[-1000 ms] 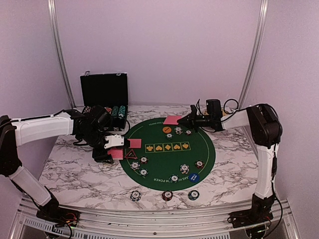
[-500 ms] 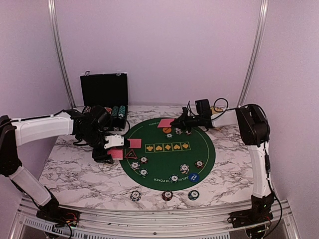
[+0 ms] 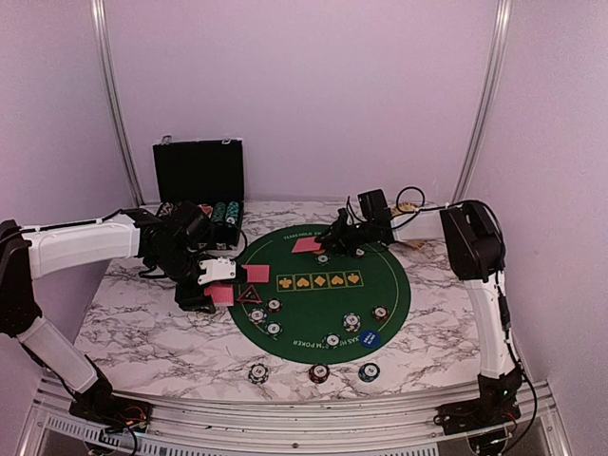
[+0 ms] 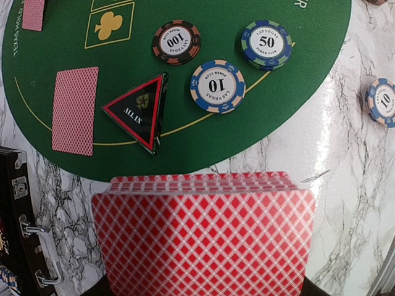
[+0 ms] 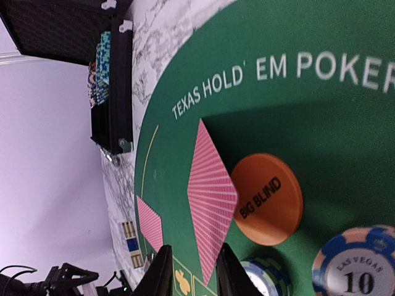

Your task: Distribute texas hold em gaming equipment

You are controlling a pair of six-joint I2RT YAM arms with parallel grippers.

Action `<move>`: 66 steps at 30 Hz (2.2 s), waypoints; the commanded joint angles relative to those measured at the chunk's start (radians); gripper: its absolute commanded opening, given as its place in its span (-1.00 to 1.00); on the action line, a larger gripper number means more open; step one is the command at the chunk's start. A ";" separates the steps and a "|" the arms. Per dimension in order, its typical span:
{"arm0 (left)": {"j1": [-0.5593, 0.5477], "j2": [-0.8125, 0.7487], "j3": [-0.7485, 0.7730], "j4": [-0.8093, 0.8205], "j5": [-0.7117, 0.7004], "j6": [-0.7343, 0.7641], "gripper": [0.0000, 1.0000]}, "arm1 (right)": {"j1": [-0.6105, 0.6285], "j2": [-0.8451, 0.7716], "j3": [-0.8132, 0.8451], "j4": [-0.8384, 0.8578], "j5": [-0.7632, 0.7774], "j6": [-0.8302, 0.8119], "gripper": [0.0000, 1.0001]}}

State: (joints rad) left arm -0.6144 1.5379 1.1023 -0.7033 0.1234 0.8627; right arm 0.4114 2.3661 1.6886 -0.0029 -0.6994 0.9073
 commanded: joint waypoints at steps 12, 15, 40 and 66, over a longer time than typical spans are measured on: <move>0.004 -0.019 0.027 -0.027 0.025 -0.005 -0.10 | 0.012 -0.139 -0.028 -0.113 0.112 -0.115 -0.14; 0.004 -0.018 0.027 -0.030 0.025 -0.004 -0.10 | 0.017 -0.174 -0.039 -0.115 0.118 -0.122 -0.11; 0.004 0.000 0.062 -0.029 0.017 -0.026 -0.11 | 0.400 -0.416 -0.577 0.545 -0.055 0.200 0.51; 0.002 -0.025 0.081 -0.032 0.066 -0.061 -0.12 | 0.507 -0.175 -0.342 0.692 -0.101 0.343 0.52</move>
State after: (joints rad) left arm -0.6144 1.5379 1.1454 -0.7177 0.1585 0.8162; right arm 0.9054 2.1567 1.2869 0.6487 -0.7845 1.2278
